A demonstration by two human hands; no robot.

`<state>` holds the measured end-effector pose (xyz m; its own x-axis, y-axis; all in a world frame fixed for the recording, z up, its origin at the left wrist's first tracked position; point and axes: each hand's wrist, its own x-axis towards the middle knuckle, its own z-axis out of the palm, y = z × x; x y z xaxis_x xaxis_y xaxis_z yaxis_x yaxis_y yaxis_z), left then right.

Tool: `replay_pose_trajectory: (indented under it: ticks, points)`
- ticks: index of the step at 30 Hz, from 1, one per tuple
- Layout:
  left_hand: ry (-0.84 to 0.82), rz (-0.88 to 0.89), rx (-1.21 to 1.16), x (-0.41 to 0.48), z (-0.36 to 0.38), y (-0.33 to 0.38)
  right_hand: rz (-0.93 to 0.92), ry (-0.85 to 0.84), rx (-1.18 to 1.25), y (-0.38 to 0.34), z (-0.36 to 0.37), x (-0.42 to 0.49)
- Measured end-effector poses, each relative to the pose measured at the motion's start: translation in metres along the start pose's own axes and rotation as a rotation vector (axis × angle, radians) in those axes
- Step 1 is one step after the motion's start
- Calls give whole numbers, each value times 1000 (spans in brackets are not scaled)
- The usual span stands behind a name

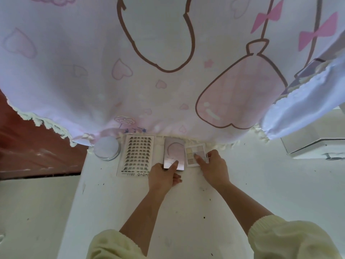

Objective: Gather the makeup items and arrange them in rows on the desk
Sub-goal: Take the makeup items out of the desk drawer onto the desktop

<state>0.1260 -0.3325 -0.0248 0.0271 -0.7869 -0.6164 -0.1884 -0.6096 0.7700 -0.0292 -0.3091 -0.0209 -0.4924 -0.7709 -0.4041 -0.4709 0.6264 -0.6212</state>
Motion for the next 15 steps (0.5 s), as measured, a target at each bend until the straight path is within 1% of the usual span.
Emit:
replay_pose_trajectory:
  ticks: [2,4,5,8,11,13,15]
  points:
    - [8,13,29,3,0,2,-8,-12,-74,-2,-2,0]
    - [20,40,119,5,0,4,-26,-23,-152,-5,-2,1]
    - [26,61,206,6,0,5,-40,-24,-191,-6,-2,2]
    - [13,108,571,9,-2,12,-72,-28,-292,-12,-4,5]
    - [18,144,888,13,-2,19,-84,-41,-347,-16,-3,7]
    - [24,146,1004,12,-1,22,-76,-50,-338,-17,-3,8]
    - [15,142,1053,12,-1,21,-69,-51,-316,-17,-2,8]
